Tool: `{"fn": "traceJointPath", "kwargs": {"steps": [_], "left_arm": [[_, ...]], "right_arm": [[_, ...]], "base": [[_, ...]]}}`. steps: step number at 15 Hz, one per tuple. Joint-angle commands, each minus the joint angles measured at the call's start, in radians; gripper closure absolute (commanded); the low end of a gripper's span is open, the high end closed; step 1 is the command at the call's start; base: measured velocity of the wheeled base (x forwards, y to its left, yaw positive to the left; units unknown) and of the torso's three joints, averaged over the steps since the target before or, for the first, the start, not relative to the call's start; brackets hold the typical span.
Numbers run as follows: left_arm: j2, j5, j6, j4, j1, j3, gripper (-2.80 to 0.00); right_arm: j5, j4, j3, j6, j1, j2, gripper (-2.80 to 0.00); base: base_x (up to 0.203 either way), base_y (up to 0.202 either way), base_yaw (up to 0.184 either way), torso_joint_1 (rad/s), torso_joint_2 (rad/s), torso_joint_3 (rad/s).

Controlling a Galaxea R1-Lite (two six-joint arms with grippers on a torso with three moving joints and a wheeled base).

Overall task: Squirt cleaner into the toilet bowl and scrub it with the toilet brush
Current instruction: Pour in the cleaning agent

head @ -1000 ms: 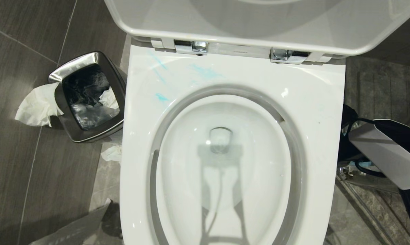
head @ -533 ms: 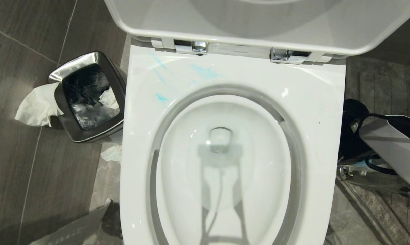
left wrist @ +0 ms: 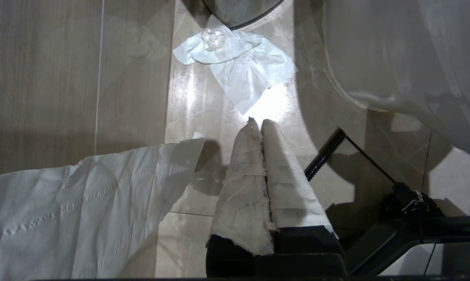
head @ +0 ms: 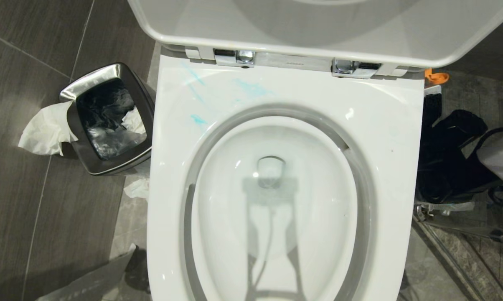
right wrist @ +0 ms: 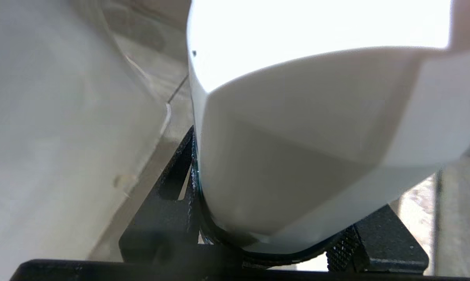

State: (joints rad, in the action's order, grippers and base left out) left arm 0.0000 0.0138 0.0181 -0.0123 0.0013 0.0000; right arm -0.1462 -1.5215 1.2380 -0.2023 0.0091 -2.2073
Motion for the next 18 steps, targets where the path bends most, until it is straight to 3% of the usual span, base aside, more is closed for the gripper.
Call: {"fn": "traceJointPath", "kwargs": {"steps": [1,7,10,18], "left_arm": [[0.002,0.000,0.000,0.000,0.000,0.001,0.00],[0.002,0.000,0.000,0.000,0.000,0.002,0.00],[0.002,0.001,0.000,0.000,0.000,0.001,0.00],[0.002,0.000,0.000,0.000,0.000,0.001,0.00]], "right_arm": [[0.016,-0.009,-0.100,0.001,0.000,0.125,0.00],[0.153,-0.009,-0.324,0.003,0.000,0.354,0.00],[0.169,-0.005,-0.409,0.004,0.004,0.444,0.00],[0.217,0.446,-0.454,0.053,0.023,0.793,0.00]], "base": [[0.000,0.000,0.000,0.000,0.00,0.000],[0.000,0.000,0.000,0.000,0.00,0.000],[0.000,0.000,0.000,0.000,0.00,0.000],[0.000,0.000,0.000,0.000,0.00,0.000]]}}
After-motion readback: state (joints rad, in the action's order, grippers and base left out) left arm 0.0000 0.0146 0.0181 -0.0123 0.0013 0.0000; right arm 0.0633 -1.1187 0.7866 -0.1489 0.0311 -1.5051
